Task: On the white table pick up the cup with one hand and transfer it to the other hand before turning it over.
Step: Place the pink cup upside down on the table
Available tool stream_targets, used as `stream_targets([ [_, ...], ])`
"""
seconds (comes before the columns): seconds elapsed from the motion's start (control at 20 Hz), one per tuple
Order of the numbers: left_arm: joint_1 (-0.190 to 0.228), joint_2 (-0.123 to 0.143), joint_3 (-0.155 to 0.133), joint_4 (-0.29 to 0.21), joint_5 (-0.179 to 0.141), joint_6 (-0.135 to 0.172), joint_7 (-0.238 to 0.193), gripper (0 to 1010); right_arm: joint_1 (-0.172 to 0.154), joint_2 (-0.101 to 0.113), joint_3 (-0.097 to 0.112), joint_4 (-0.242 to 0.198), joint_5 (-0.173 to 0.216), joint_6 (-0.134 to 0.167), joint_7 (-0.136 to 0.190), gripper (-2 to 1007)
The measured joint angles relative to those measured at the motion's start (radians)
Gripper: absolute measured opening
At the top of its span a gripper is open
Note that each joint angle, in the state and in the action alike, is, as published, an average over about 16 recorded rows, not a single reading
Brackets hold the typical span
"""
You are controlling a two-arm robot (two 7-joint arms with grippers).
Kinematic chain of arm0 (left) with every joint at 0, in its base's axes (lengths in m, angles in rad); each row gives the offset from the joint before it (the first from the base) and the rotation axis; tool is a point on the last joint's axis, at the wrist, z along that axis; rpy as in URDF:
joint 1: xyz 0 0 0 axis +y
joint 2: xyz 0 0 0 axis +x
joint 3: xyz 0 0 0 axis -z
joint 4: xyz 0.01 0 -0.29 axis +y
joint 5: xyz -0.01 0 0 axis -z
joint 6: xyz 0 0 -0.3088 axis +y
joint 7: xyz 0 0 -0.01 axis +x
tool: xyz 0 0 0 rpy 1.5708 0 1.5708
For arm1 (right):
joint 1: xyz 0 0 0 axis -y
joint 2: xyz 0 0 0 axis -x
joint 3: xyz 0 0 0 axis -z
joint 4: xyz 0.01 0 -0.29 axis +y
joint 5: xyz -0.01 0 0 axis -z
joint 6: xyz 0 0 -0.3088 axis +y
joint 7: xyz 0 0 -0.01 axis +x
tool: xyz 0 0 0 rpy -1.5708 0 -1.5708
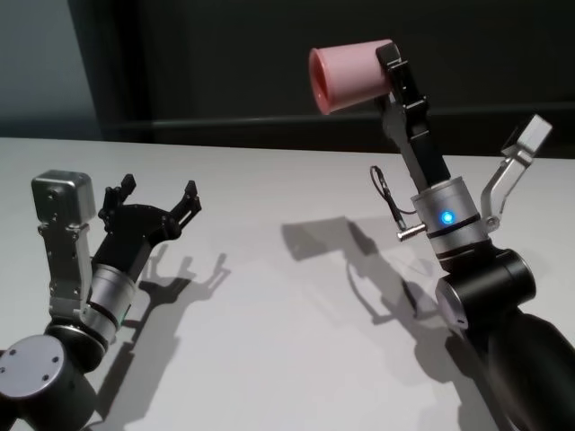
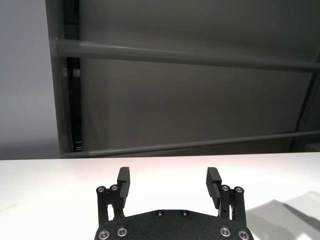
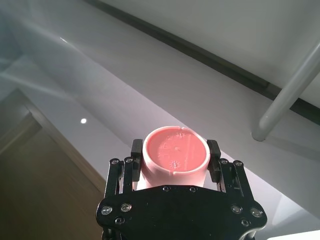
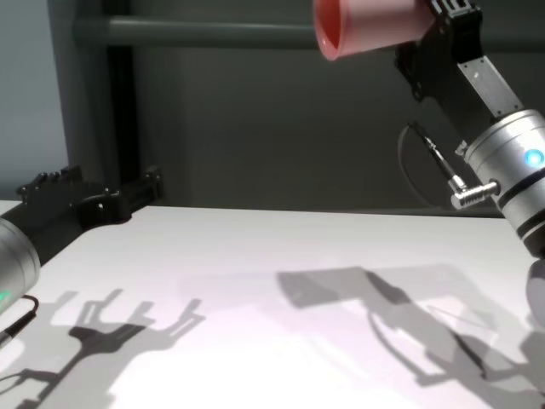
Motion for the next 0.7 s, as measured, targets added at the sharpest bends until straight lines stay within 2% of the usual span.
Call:
stream_targets([
  [0.35,0.0,0.0,0.0,0.0,0.0,0.0,0.0,1003,0.015,0.052,-0.036,-0.019,-0.052,-0.037,-0.027,737],
  [0.7,0.0,0.0,0.0,0.0,0.0,0.0,0.0,1003,0.022,0.108,-0.092,-0.052,-0.147,-0.101,-0.082,737],
])
